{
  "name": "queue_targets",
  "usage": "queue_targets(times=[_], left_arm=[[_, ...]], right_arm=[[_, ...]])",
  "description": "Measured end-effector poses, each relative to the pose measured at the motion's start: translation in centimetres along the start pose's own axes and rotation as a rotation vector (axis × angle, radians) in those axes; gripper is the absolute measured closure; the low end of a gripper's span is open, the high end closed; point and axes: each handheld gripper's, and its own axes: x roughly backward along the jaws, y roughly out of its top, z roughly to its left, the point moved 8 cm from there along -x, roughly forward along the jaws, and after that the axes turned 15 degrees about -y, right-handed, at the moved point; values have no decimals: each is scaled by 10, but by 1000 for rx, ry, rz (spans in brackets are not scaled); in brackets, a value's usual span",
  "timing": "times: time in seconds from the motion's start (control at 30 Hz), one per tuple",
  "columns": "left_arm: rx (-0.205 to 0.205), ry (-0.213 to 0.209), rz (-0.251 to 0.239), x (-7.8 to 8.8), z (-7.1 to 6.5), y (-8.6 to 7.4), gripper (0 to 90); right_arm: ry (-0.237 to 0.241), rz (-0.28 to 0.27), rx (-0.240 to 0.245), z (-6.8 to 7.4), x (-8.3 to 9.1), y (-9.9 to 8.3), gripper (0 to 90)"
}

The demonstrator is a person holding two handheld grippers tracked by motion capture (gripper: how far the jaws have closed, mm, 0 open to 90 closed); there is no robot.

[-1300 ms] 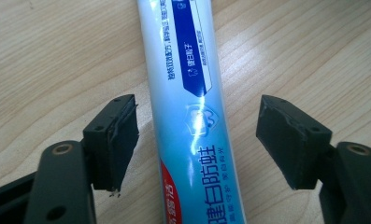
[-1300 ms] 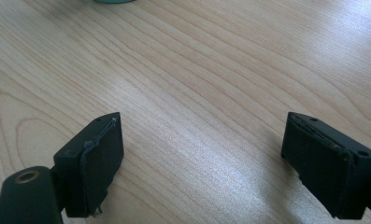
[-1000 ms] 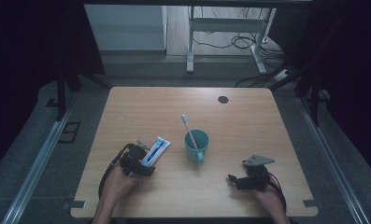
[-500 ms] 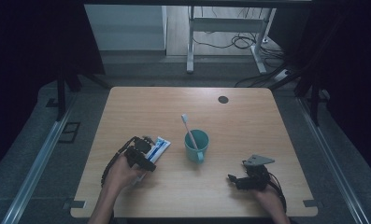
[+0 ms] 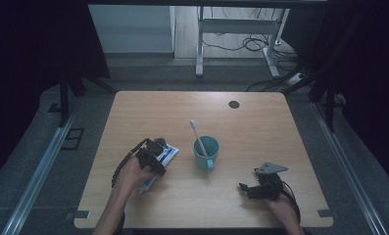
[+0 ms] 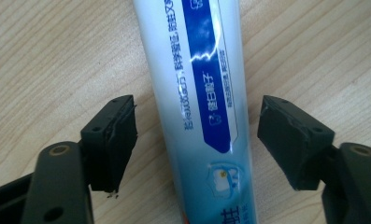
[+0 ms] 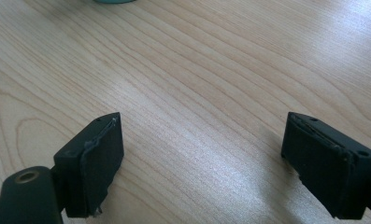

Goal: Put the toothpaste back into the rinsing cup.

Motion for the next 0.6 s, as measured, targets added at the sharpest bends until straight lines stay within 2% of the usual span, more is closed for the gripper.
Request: queue_targets(times=[0.33, 0.6], left_arm=[[9, -3, 63, -5, 1, 7, 414], [50, -25, 76, -5, 2, 9, 471]], right_arm=[[0, -1, -2, 0, 0, 0, 127], [0, 0, -2, 0, 0, 0, 128]])
